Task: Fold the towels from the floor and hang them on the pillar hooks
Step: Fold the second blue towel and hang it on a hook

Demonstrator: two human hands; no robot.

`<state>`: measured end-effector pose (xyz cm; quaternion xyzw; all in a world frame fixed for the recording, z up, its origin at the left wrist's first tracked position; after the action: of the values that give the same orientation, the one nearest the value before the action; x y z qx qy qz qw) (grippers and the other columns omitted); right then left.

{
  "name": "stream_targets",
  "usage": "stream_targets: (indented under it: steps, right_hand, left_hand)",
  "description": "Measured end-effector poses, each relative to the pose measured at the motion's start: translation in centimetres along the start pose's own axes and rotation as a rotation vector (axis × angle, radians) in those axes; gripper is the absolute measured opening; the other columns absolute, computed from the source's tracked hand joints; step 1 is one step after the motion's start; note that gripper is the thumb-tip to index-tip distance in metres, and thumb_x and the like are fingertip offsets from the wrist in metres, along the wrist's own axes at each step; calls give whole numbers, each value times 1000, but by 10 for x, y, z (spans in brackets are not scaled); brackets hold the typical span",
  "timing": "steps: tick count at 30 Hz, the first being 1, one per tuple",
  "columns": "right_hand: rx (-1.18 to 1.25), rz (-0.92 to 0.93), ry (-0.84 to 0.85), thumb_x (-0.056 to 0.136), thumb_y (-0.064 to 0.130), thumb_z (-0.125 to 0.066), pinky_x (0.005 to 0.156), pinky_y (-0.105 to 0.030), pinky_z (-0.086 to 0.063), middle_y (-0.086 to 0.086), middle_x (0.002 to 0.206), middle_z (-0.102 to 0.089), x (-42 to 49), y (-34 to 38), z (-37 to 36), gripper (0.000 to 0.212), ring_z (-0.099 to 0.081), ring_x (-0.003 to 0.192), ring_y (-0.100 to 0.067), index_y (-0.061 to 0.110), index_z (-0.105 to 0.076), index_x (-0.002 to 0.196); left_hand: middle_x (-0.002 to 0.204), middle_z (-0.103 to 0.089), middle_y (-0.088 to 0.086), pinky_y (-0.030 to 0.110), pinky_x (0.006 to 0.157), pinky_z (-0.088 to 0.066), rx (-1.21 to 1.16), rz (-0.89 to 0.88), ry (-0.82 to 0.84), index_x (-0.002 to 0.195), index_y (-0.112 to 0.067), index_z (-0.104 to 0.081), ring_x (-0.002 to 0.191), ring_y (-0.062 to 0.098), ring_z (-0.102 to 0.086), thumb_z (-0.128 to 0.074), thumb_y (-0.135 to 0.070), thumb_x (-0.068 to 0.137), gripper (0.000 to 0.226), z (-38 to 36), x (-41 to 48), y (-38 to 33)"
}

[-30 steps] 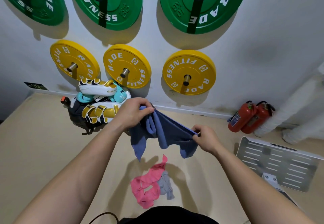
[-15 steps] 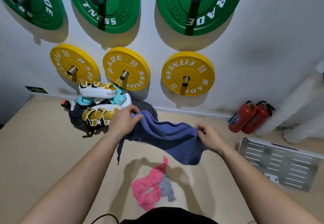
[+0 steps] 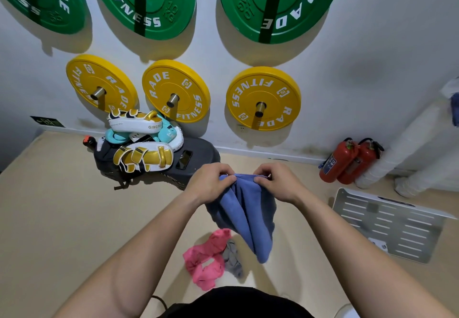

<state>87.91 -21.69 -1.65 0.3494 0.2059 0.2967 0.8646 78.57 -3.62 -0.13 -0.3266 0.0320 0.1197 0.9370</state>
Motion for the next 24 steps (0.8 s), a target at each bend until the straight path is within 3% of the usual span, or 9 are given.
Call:
stream_targets:
  steps: [3,8,14,18,24]
  right_hand:
    - [-1,-75,-6,87,25,-62,64,-28,-47,12,79,-69,-7,-17,0,14,-61,76,-10,31,-67,75]
    - [86,-113,-30,86,17,-67,66,-28,-47,11,77,-68,-13,-36,1,15,-62,76,-13,28,-67,76]
    - [296,-211,-222,79,25,-78,62,-29,-45,10,60,-59,-14,-44,4,18,-54,60,-11,21,-65,68]
    - [242,-148,-226,83,20,-69,61,-23,-44,7,68,-68,-12,-8,-17,10,-58,63,-7,21,-71,72]
    - [336,-93,-220,92,22,-62,69,-17,-47,13,81,-73,-15,30,-49,16,-64,78,-4,26,-76,85]
  left_hand:
    - [97,-69,-15,35,81,-52,65,24,9,85,-35,-68,93,14,-63,-60,-41,89,11,3,1,1]
    - [91,-69,-12,33,77,-50,31,86,0,78,-31,-67,89,15,-64,-63,-35,91,15,8,0,13]
    - [83,-69,-14,33,75,-51,-80,169,-121,80,-31,-69,85,9,-64,-68,-31,88,8,23,-6,26]
    - [81,-66,-10,27,70,-48,-131,188,-142,90,-28,-69,82,12,-63,-69,-22,88,7,16,-11,19]
    - [91,-73,-7,24,83,-51,-254,100,-70,111,-31,-68,91,8,-67,-66,-11,89,30,-9,-19,3]
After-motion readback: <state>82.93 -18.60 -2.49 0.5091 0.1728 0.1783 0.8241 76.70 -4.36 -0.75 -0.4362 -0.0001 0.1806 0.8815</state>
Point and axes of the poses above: each hand's wrist, its own x-axis towards the middle knuckle, its own z-axis out of the back of the hand, y = z × x, the point moved 5 cm from there along x, towards the middle knuckle
